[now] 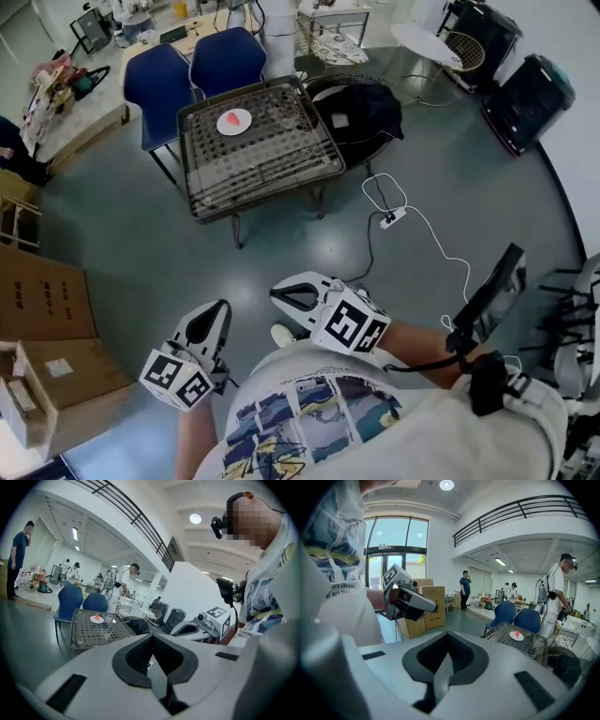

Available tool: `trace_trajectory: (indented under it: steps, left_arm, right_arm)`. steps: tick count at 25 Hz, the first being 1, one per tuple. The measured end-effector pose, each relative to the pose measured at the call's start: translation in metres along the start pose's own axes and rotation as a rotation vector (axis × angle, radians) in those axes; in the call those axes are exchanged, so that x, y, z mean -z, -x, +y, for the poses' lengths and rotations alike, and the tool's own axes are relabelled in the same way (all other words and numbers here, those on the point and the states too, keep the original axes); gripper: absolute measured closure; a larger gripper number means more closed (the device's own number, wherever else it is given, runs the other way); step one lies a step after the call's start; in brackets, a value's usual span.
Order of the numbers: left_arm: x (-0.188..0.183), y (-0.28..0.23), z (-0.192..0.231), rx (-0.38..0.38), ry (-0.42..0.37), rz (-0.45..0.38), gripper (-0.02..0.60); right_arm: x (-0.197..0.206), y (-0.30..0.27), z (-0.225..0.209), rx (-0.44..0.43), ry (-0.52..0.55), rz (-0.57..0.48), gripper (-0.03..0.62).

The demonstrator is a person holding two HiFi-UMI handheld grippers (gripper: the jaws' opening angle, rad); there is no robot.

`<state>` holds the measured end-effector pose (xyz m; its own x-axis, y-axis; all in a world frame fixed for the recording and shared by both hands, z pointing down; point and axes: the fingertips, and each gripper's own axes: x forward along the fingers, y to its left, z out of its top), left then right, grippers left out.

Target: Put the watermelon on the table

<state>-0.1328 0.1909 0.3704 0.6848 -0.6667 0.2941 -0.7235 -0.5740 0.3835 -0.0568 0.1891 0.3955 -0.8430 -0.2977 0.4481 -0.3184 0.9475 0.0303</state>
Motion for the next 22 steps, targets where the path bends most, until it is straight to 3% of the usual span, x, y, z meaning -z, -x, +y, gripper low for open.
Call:
trace_trajectory:
  steps: [22]
  left_arm:
    - [0.012, -0.008, 0.011, 0.037, 0.008, 0.023, 0.572]
  right_arm:
    - [-0.007, -0.012, -0.001, 0.006, 0.030, 0.003, 0.583]
